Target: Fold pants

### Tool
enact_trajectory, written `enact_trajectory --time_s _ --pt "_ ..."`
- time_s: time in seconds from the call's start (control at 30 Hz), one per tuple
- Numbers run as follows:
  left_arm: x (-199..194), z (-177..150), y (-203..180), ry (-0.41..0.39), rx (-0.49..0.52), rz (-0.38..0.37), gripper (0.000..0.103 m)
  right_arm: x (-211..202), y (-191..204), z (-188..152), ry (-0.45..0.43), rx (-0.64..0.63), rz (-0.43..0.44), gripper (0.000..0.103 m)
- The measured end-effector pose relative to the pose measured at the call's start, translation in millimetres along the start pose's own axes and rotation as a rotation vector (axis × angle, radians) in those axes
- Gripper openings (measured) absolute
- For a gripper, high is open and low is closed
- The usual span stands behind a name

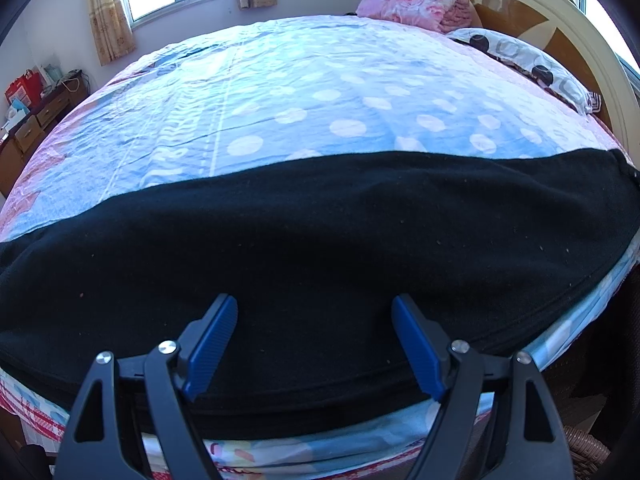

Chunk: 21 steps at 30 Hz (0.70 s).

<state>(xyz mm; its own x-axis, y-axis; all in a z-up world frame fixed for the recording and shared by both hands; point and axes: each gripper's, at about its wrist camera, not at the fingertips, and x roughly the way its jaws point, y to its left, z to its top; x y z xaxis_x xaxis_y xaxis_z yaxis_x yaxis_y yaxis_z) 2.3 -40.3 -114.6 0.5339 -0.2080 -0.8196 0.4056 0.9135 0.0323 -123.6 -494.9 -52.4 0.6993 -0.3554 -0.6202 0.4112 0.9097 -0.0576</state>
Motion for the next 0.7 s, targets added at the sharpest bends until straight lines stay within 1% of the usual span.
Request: enact_trajectory --time_s 0.03,0.1,0.13,0.17,0.2,0.23,0.27,0.3,0.33,0.37,0.4,0.43,0.47,0.53,0.6,0.7 --pt "0 0 0 0.000 0.003 0.003 0.082 2 -5 -3 0.009 0.026 0.009 0.009" --pt "0 -1 -1 -0.002 0.007 0.008 0.082 4 -5 -7 -0.012 0.017 0.012 0.011" --pt "0 0 -1 -0.002 0.007 0.009 0.082 5 -2 -7 -0.021 0.003 0.003 0.017" --pt "0 -1 -1 -0.001 0.006 0.007 0.082 7 0 -7 -0.024 -0.008 0.003 0.032" --pt "0 0 -1 -0.001 0.005 0.004 0.082 11 0 -7 -0.013 -0.015 -0.001 0.040" --pt "0 0 0 -0.001 0.004 0.004 0.082 12 -3 -7 -0.005 -0.003 -0.011 0.051" --pt "-1 1 0 -0.003 0.003 0.008 0.082 10 -9 -5 -0.001 0.031 -0.009 0.057" --pt "-3 3 1 -0.010 0.003 0.016 0.082 5 -20 -4 -0.004 0.093 0.003 0.057" --pt "-6 4 2 -0.022 0.004 0.022 0.082 -5 -35 -3 -0.040 0.194 0.001 0.057" --pt "-10 6 3 -0.039 0.007 0.021 0.082 -18 -52 -4 -0.093 0.305 -0.031 0.057" --pt "-13 7 4 -0.054 0.010 0.015 0.082 -32 -64 -6 -0.137 0.410 -0.085 0.057" --pt "-14 9 5 -0.059 0.014 0.013 0.082 -45 -70 -5 -0.170 0.477 -0.126 0.057" --pt "-15 10 6 -0.066 0.021 0.021 0.082 -53 -65 -1 -0.188 0.462 -0.110 0.057" --pt "-16 12 9 -0.076 0.025 0.038 0.082 -58 -27 12 -0.182 0.331 -0.008 0.057" --pt "-15 13 19 -0.080 0.012 0.062 0.082 -52 29 23 -0.136 0.204 0.172 0.057" --pt "-8 10 43 -0.039 -0.031 0.097 0.082 -32 116 34 -0.055 0.086 0.387 0.057"
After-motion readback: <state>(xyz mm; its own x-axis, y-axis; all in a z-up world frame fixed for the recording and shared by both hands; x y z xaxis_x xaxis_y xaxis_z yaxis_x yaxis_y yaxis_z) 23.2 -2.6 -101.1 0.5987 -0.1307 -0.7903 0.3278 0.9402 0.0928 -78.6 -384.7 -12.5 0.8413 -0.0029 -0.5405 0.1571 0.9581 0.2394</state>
